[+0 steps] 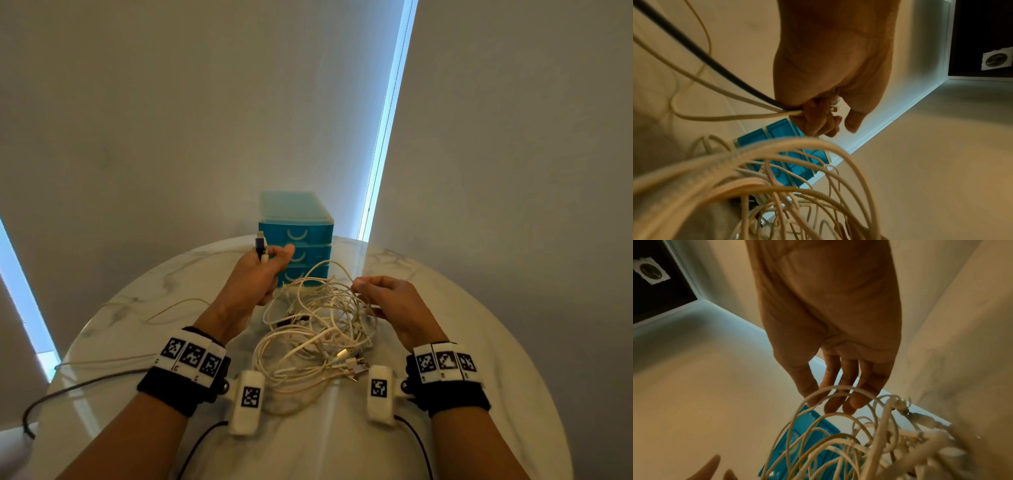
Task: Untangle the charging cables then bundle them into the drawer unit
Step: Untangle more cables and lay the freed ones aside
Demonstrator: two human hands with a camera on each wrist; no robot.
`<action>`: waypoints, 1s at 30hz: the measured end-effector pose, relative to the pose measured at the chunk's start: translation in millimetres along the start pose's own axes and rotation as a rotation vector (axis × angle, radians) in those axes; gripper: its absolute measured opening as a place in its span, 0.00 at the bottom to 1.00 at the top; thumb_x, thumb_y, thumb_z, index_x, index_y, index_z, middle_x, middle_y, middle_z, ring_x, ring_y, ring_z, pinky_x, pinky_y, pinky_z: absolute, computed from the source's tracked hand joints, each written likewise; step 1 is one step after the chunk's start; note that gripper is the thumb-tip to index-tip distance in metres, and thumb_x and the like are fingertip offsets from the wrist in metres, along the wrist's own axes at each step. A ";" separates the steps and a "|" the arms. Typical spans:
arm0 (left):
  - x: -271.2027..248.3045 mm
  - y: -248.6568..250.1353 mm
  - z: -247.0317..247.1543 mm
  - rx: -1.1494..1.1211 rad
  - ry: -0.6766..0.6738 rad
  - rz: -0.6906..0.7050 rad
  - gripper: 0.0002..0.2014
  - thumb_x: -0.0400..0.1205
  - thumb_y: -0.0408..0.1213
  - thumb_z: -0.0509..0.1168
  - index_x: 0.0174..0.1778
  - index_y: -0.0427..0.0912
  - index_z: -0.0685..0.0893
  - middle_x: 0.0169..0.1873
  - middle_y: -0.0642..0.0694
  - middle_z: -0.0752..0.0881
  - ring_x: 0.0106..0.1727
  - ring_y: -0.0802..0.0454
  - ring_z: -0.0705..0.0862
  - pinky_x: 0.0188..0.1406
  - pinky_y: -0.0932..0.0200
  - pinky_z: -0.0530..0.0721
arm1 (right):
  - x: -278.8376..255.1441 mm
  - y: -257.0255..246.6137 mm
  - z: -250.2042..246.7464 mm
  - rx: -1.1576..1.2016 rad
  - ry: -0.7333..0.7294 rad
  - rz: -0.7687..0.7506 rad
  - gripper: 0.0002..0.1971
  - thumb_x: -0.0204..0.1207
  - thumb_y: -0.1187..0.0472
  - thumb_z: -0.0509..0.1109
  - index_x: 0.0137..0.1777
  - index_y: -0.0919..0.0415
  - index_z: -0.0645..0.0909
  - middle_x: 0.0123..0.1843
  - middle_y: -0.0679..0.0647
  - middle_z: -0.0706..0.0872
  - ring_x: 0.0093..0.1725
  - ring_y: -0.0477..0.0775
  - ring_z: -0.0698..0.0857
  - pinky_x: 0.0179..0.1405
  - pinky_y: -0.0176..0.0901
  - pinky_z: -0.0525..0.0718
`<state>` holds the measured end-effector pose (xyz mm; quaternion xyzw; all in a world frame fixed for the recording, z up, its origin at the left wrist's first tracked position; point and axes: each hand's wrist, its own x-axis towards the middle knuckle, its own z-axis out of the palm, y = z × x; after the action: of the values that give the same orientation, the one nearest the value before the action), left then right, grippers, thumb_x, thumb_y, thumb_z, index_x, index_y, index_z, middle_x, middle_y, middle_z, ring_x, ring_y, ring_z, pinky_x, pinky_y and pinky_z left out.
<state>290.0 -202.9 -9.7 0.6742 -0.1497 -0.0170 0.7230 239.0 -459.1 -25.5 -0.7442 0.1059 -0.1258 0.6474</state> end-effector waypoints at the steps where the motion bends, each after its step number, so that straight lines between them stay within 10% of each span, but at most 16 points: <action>1: -1.6 0.0 1.9 0.035 -0.032 -0.017 0.12 0.90 0.53 0.71 0.47 0.49 0.84 0.30 0.50 0.72 0.24 0.59 0.64 0.19 0.64 0.63 | -1.2 -0.7 -0.4 0.021 -0.013 -0.005 0.07 0.83 0.58 0.80 0.57 0.58 0.94 0.51 0.54 0.98 0.59 0.59 0.94 0.59 0.51 0.92; 9: -2.8 -9.8 -4.9 0.457 -0.135 -0.178 0.30 0.84 0.65 0.72 0.60 0.37 0.91 0.36 0.47 0.82 0.27 0.57 0.70 0.22 0.64 0.68 | -2.0 -2.1 -3.3 0.206 0.065 0.018 0.13 0.84 0.53 0.79 0.57 0.63 0.92 0.40 0.57 0.94 0.42 0.53 0.91 0.50 0.47 0.90; 15: 2.3 2.1 -10.7 0.243 0.089 0.035 0.13 0.88 0.56 0.72 0.46 0.51 0.88 0.20 0.62 0.79 0.23 0.62 0.73 0.23 0.62 0.69 | -3.8 -1.9 2.9 0.185 0.188 -0.245 0.19 0.74 0.59 0.88 0.64 0.55 0.89 0.53 0.53 0.95 0.50 0.46 0.92 0.49 0.34 0.91; 21: 17.8 37.5 -5.5 -0.015 0.157 0.140 0.15 0.87 0.52 0.75 0.59 0.45 0.93 0.24 0.54 0.70 0.23 0.57 0.64 0.19 0.63 0.62 | -11.0 0.1 28.9 0.026 -0.172 -0.212 0.08 0.86 0.62 0.77 0.61 0.61 0.93 0.50 0.54 0.98 0.51 0.52 0.97 0.51 0.37 0.93; 25: 27.5 70.5 -7.3 -0.065 0.188 0.230 0.17 0.85 0.53 0.78 0.61 0.44 0.93 0.27 0.53 0.72 0.24 0.57 0.64 0.20 0.61 0.62 | -7.1 0.2 29.4 0.138 -0.014 -0.103 0.07 0.88 0.59 0.75 0.58 0.62 0.90 0.44 0.60 0.97 0.39 0.53 0.94 0.38 0.41 0.89; 30: 15.8 85.7 -4.7 -0.056 0.057 0.289 0.21 0.86 0.54 0.75 0.66 0.43 0.92 0.26 0.54 0.71 0.25 0.56 0.63 0.21 0.62 0.63 | -4.9 -8.7 30.8 0.048 0.272 -0.319 0.08 0.85 0.48 0.77 0.61 0.45 0.88 0.57 0.43 0.90 0.56 0.44 0.87 0.55 0.44 0.88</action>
<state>291.0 -194.1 77.2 0.6256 -0.2241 0.1020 0.7403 244.3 -427.5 -21.1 -0.7120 0.0700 -0.3286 0.6165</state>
